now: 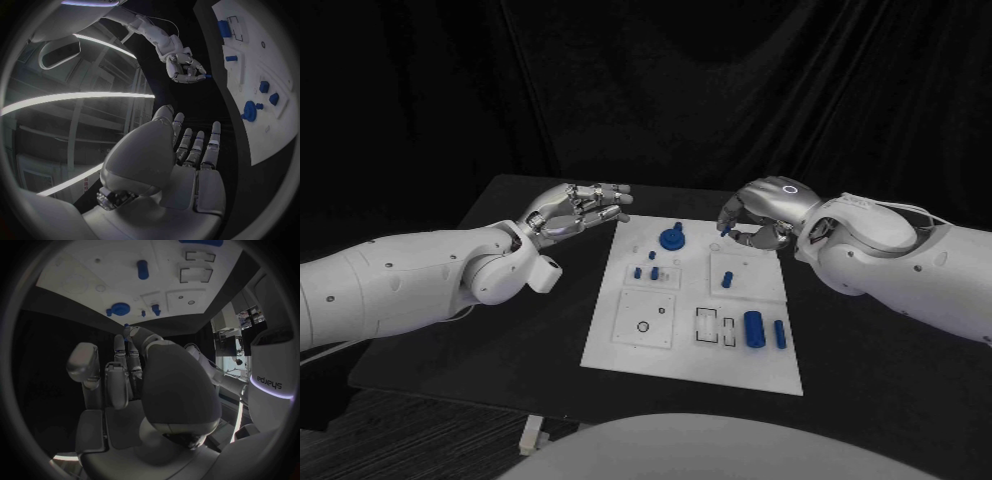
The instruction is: Assemble the parts on the task board
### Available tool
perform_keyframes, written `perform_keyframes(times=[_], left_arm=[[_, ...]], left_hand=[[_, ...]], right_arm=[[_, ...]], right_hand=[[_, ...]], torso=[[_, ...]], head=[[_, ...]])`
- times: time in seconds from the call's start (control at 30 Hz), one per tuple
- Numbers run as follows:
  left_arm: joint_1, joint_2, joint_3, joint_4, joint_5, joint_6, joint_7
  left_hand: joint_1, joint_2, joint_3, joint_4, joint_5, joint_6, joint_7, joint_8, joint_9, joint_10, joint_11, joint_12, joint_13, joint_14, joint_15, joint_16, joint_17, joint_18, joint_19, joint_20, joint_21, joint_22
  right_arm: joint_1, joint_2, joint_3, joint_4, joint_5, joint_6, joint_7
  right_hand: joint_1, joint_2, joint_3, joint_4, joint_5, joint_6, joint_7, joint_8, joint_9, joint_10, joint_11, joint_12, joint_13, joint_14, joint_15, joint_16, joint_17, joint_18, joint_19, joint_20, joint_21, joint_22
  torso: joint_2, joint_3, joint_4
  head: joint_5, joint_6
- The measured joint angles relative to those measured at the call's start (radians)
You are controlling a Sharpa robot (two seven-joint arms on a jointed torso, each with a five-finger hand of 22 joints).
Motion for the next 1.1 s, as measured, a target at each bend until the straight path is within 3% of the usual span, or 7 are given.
perform_keyframes(times=[0.1, 0.23, 0.5, 0.83, 1.1], left_arm=[[0.0, 0.001, 0.0, 0.0, 0.0, 0.002, 0.0], [-0.001, 0.0, 0.0, 0.0, 0.0, 0.004, 0.0], [-0.001, -0.004, 0.0, -0.001, 0.0, 0.006, 0.0], [-0.003, -0.004, 0.0, -0.005, 0.0, 0.012, 0.0], [-0.004, -0.004, 0.0, -0.007, 0.0, 0.014, 0.0]], left_hand=[[0.0, 0.0, 0.0, 0.0, 0.0, 0.0, 0.0, 0.0, 0.0, 0.0, 0.0, 0.0, 0.0, 0.0, 0.0, 0.0, 0.0, 0.0, 0.0, 0.0, 0.0, 0.0], [0.0, 0.0, 0.0, 0.0, 0.0, 0.0, 0.0, 0.0, 0.0, 0.0, 0.0, 0.0, 0.0, 0.0, 0.0, 0.0, 0.0, 0.0, 0.0, 0.0, 0.0, -0.003], [0.0, 0.0, 0.0, 0.0, 0.0, 0.0, 0.0, 0.0, 0.0, 0.0, 0.0, 0.0, 0.0, 0.0, 0.0, 0.0, 0.0, 0.0, 0.0, 0.0, 0.0, -0.003], [0.0, 0.0, 0.0, 0.0, 0.0, 0.0, 0.0, 0.0, 0.0, 0.0, 0.0, 0.0, 0.0, 0.0, 0.0, 0.0, 0.0, 0.0, 0.0, 0.0, 0.0, -0.003], [0.0, 0.0, 0.0, 0.0, 0.0, 0.0, 0.0, 0.0, 0.0, 0.0, 0.0, 0.0, 0.0, 0.0, 0.0, -0.001, 0.0, 0.0, 0.0, 0.0, 0.0, -0.004]], right_arm=[[-0.004, 0.014, 0.0, 0.027, 0.0, -0.016, -0.002], [-0.041, 0.041, 0.0, 0.051, -0.01, -0.039, -0.008], [-0.099, 0.096, -0.001, 0.032, -0.063, -0.057, -0.025], [-0.127, 0.141, -0.001, 0.002, -0.099, -0.047, -0.042], [-0.145, 0.164, 0.0, -0.011, -0.11, -0.014, -0.053]], right_hand=[[0.0, 0.0, 0.0, 0.0, 0.0, 0.0, 0.0, -0.002, 0.0, 0.004, 0.0, -0.001, 0.0, 0.0, 0.0, 0.0, 0.0, 0.0, 0.0, 0.0, 0.0, 0.0], [0.0, 0.0, 0.0, 0.0, 0.001, 0.003, -0.003, -0.002, 0.0, 0.009, -0.002, -0.001, 0.0, 0.0, 0.0, 0.0, 0.0, 0.0, 0.0, 0.0, 0.0, 0.0], [0.0, 0.0, 0.0, 0.0, 0.001, 0.004, -0.004, -0.01, -0.001, 0.021, 0.0, -0.001, 0.0, 0.0, 0.0, 0.0, 0.0, 0.0, 0.0, 0.0, 0.0, 0.0], [0.0, 0.0, 0.011, -0.011, 0.002, 0.01, -0.003, -0.01, -0.001, 0.036, -0.007, -0.002, 0.0, 0.0, 0.0, 0.0, 0.0, 0.0, 0.0, 0.0, 0.0, 0.0], [0.0, 0.0, 0.011, -0.011, 0.002, 0.011, -0.004, -0.01, -0.001, 0.045, -0.006, -0.002, 0.001, 0.0, 0.0, 0.0, 0.0, 0.0, 0.0, 0.0, 0.0, 0.0]], torso=[[0.0, 0.0, -0.0002], [0.0, 0.0, -0.0002], [0.0, 0.0, 0.0001], [0.0, 0.0001, 0.0009], [0.001, 0.0002, 0.0008]], head=[[0.006, 0.0], [0.02, 0.0], [0.052, 0.0], [0.059, 0.0], [0.057, 0.0]])
